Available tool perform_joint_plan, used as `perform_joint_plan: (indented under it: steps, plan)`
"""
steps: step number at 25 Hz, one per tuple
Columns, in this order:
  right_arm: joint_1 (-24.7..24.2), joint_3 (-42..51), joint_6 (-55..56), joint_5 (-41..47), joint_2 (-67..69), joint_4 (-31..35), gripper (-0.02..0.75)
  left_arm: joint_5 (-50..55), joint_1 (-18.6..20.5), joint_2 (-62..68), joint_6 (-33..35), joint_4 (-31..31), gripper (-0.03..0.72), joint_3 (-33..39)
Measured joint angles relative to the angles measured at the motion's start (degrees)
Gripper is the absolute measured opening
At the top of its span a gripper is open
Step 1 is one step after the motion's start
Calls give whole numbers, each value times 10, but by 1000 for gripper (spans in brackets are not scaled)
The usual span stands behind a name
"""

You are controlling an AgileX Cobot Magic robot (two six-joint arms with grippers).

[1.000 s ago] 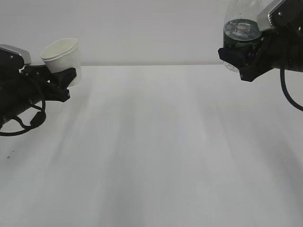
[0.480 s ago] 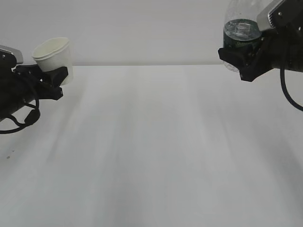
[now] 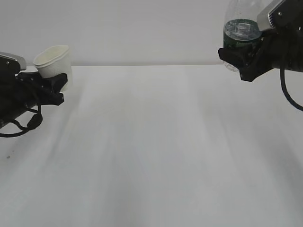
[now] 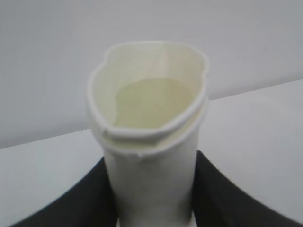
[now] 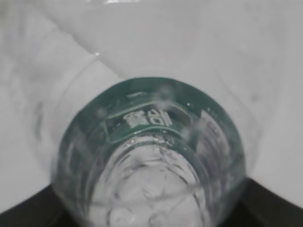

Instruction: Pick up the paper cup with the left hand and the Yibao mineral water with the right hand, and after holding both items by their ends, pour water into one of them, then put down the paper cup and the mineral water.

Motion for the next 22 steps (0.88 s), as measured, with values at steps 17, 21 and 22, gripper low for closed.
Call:
perform_joint_plan:
  steps: [17,21,22]
  plan:
    - [0,0,0,2,0,0,463,-3,0,44,9,-15,321,0]
    - [0,0,0,4,0,0,463,-4,0,48,24,-29,321,0]
    - [0,0,0,4,0,0,463,-4,0,49,27,-30,321,0]
